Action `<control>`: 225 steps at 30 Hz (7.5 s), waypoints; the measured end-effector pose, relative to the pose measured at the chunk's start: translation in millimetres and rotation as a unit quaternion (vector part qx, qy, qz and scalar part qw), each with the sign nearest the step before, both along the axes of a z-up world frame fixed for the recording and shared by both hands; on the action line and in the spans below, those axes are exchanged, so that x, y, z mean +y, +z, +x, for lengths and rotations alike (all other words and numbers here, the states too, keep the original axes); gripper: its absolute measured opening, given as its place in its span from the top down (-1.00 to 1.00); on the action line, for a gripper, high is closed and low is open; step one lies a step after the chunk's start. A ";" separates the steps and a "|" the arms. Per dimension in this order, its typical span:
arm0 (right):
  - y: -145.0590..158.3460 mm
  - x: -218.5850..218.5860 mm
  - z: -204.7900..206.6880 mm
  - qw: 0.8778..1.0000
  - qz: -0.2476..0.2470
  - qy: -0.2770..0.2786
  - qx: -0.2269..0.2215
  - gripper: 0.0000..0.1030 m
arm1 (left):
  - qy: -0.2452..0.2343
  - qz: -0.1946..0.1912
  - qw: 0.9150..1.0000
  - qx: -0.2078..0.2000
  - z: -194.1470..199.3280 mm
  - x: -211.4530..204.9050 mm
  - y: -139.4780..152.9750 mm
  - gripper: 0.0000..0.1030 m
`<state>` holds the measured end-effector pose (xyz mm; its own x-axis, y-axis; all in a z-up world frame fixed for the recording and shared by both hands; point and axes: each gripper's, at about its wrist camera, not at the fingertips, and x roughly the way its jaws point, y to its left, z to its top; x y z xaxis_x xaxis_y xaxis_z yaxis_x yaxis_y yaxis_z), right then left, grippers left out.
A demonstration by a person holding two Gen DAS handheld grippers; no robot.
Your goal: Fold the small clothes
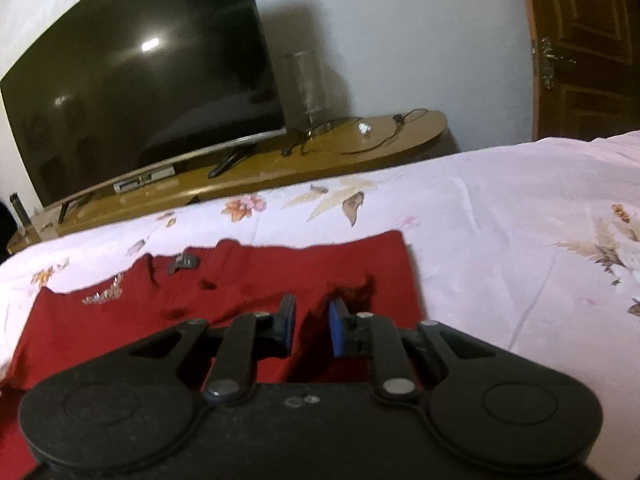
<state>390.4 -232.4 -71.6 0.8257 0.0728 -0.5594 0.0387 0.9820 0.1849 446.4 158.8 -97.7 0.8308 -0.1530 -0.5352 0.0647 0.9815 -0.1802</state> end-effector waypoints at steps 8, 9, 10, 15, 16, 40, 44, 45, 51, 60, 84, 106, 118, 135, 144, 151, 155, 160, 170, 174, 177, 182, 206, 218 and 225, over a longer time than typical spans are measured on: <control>-24.4 -4.8 5.0 0.999 -0.004 -0.011 0.042 0.71 | 0.044 -0.046 0.995 0.073 64.0 14.9 -40.8 -0.13; -25.3 -6.7 2.4 0.999 0.003 -0.012 0.040 0.71 | 0.041 -0.044 0.996 0.063 64.0 14.6 -43.4 -0.13; -25.8 -8.5 -0.3 0.999 0.013 -0.012 0.038 0.74 | 0.036 -0.038 0.997 0.064 64.2 13.0 -43.3 -0.13; -27.0 -13.9 -5.5 0.999 0.036 -0.012 0.024 0.88 | -0.002 -0.062 0.995 0.072 72.8 8.3 -42.8 0.51; -26.8 -13.5 -6.2 0.999 0.035 -0.013 0.021 0.89 | -0.009 -0.062 0.995 0.076 74.7 6.4 -46.1 0.56; 1.6 -21.2 -15.7 0.999 -0.001 -0.032 -0.031 0.60 | -0.026 -0.005 1.000 -0.018 48.5 -7.0 -11.5 0.24; -0.5 18.0 14.1 0.998 -0.040 0.047 -0.015 0.54 | -0.087 0.072 0.993 -0.028 47.8 -64.3 -15.3 -0.01; -3.2 29.8 18.7 0.996 -0.057 0.068 -0.015 0.57 | -0.092 0.084 0.992 -0.026 48.4 -71.4 -20.4 -0.04; -28.0 48.9 36.1 0.987 -0.137 0.085 0.019 0.58 | -0.052 0.049 0.997 0.018 65.1 -49.8 -40.1 -0.07; -29.5 24.5 29.4 0.988 -0.136 0.066 0.019 0.60 | -0.052 0.089 0.995 0.015 58.8 -57.8 -37.3 -0.11; -30.3 30.4 -7.7 0.979 -0.136 0.150 0.006 0.30 | -0.019 0.135 0.990 0.034 -8.6 -127.9 -33.6 -0.54; -5.8 35.0 -71.9 0.979 -0.165 0.118 0.013 0.19 | -0.021 0.171 0.985 0.005 -133.8 -98.6 0.5 -0.83; -12.0 -90.2 -263.4 0.983 0.144 0.033 0.113 0.07 | -0.045 -0.082 0.986 0.140 -292.0 -36.3 -14.2 -0.06; -63.6 -87.7 -279.7 0.918 0.365 0.045 0.149 0.82 | -0.044 -0.327 0.931 0.156 -303.3 -19.6 -75.9 0.34; -14.2 -83.0 -299.4 0.956 0.272 0.082 0.079 0.90 | -0.036 -0.327 0.941 0.078 -334.5 -3.6 -60.3 0.94; -51.5 -80.7 -294.8 0.960 0.239 0.066 0.130 0.91 | -0.019 -0.324 0.939 0.115 -327.1 4.3 -92.5 0.94; -47.8 -75.6 -293.7 0.961 0.244 0.056 0.117 0.90 | -0.023 -0.339 0.935 0.099 -328.9 8.5 -85.3 0.94; -14.0 -62.3 -286.2 0.970 0.221 0.072 0.067 0.90 | -0.037 -0.348 0.936 0.046 -313.3 12.0 -57.8 0.94; 60.1 -56.0 -217.7 0.982 0.162 0.089 -0.041 0.91 | -0.059 -0.318 0.945 -0.036 -217.7 19.5 18.5 0.94; 74.8 -57.4 -174.8 0.980 0.161 0.096 -0.064 0.90 | -0.058 -0.307 0.949 -0.049 -172.8 20.1 35.9 0.94; 77.9 -58.6 -136.0 0.979 0.163 0.100 -0.069 0.90 | -0.058 -0.299 0.951 -0.055 -137.8 21.3 44.2 0.94; 73.8 -62.2 -72.5 0.977 0.172 0.104 -0.071 0.90 | -0.057 -0.284 0.956 -0.052 -75.8 17.4 47.7 0.94; -39.4 -84.0 76.2 0.968 0.244 0.046 -0.024 -0.11 | 0.001 -0.213 0.977 0.022 57.5 -3.5 -51.4 0.15; -36.6 -80.7 75.9 0.981 0.190 0.028 -0.013 -0.22 | -0.010 -0.109 0.993 0.032 63.8 -20.9 -42.4 0.00; -32.2 -30.2 84.3 0.996 -0.008 0.077 0.032 0.40 | 0.028 0.022 0.998 0.047 69.5 -43.5 -38.0 0.95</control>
